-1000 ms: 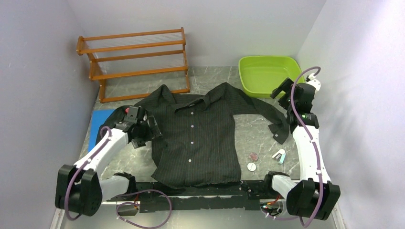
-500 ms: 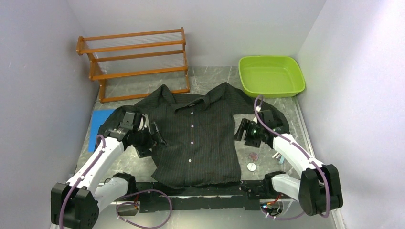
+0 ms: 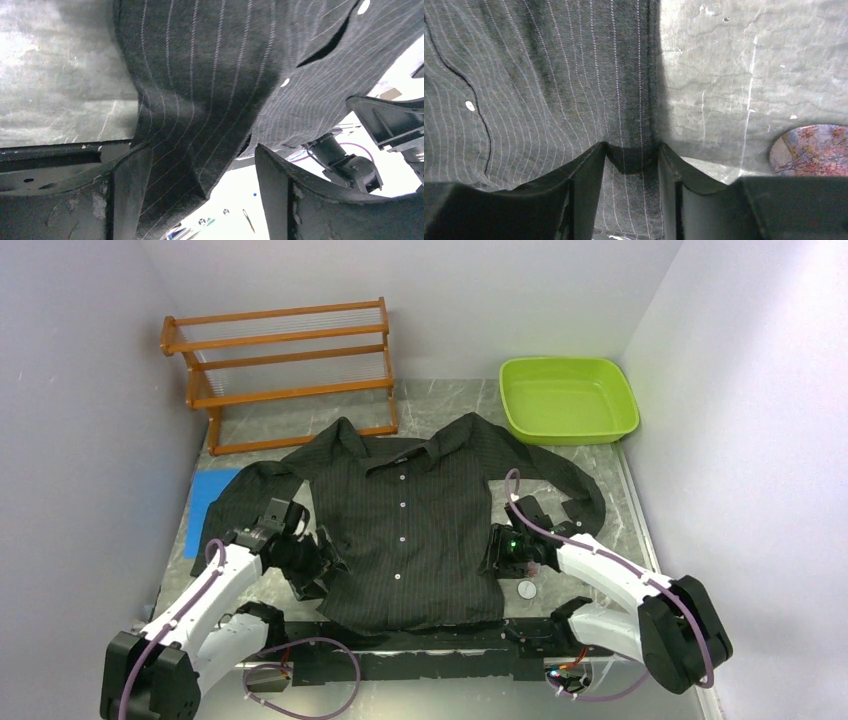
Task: Pin the brooch onto the clothing
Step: Flatten out the clothes at the center of the board.
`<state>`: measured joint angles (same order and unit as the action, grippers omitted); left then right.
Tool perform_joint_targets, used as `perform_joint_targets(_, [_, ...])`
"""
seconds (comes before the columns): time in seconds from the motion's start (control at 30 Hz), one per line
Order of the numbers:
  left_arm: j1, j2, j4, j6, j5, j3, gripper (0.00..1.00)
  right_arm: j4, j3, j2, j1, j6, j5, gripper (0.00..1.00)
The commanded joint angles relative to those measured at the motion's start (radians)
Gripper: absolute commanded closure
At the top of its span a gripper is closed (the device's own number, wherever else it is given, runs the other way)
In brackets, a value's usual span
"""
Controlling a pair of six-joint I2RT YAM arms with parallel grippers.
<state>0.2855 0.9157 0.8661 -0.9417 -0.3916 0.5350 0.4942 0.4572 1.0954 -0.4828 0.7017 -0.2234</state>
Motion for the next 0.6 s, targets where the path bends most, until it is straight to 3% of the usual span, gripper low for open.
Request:
perform_joint_targets(0.0, [0.021,-0.002,0.01,-0.046,-0.012,-0.008,0.24,0.02,-0.007,0.029,-0.042,0.023,0.058,0.62])
perform_joint_targets(0.1, [0.027,-0.035,0.038,-0.054,-0.002,0.004,0.4,0.033,-0.002,0.02,-0.069,0.032,0.05,0.83])
perform_joint_targets(0.17, [0.029,-0.058,0.05,-0.054,-0.006,0.011,0.66,0.058,0.0,0.004,-0.085,0.038,0.041,0.91])
perform_joint_targets(0.27, [0.03,-0.071,0.075,-0.054,-0.025,0.015,0.97,0.108,0.002,-0.037,-0.101,0.044,0.038,0.94])
perform_joint_targets(0.4, [0.032,-0.081,0.154,-0.033,-0.045,0.07,0.97,0.196,0.026,-0.131,-0.105,0.042,0.022,1.0])
perform_joint_targets(0.57, [0.033,-0.118,0.302,0.004,0.006,0.215,0.97,0.29,0.076,-0.257,-0.106,0.06,0.008,1.0])
